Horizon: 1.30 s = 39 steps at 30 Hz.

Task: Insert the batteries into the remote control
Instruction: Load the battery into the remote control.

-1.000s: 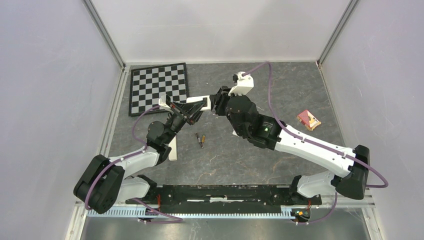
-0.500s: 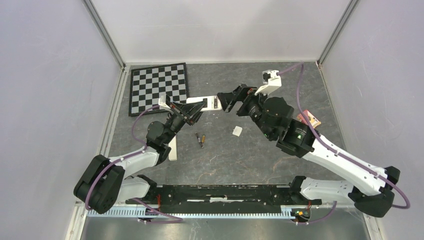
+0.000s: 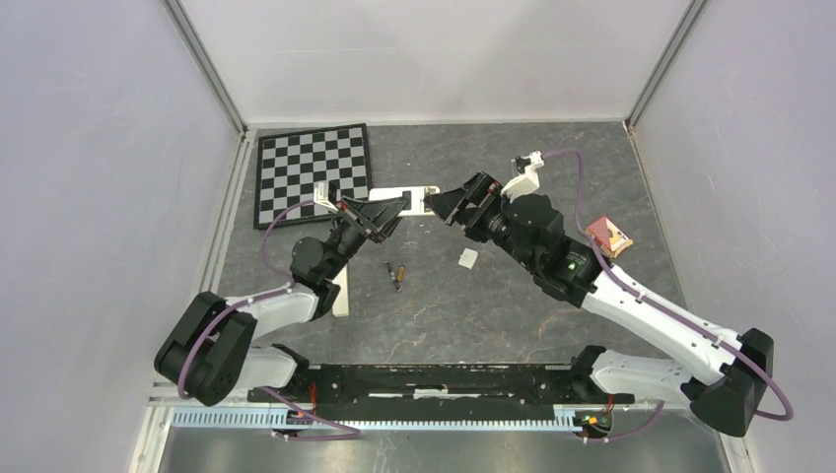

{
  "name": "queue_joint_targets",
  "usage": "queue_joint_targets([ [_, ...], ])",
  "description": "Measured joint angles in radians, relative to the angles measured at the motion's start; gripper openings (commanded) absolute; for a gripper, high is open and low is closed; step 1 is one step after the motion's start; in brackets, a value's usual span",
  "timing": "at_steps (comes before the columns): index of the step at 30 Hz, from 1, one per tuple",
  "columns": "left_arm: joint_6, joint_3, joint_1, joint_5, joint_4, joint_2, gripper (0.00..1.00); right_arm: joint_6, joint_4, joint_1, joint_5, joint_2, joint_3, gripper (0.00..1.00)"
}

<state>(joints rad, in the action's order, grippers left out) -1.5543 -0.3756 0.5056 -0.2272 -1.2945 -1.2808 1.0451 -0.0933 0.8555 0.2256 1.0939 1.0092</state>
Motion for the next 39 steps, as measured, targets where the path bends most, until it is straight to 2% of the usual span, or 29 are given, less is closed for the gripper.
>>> queue_joint_targets([
  [8, 0.0, -0.023, -0.009, -0.012, -0.1, -0.105, 0.02, 0.237, 0.196, -0.013, -0.007, -0.021, -0.174, 0.98],
  [14, 0.0, -0.056, -0.009, -0.014, -0.13, -0.125, 0.02, 0.312, 0.305, -0.013, 0.01, -0.008, -0.175, 0.98],
  [21, 0.005, -0.072, -0.009, -0.019, -0.142, -0.132, 0.02, 0.359, 0.33, -0.02, 0.026, 0.077, -0.119, 0.98],
  [33, 0.039, -0.073, -0.009, -0.022, -0.145, -0.133, 0.02, 0.437, 0.346, -0.029, 0.043, 0.106, -0.092, 0.68],
  [39, 0.063, -0.074, -0.011, -0.036, -0.155, -0.133, 0.02, 0.456, 0.347, -0.036, 0.039, 0.122, -0.092, 0.64],
])
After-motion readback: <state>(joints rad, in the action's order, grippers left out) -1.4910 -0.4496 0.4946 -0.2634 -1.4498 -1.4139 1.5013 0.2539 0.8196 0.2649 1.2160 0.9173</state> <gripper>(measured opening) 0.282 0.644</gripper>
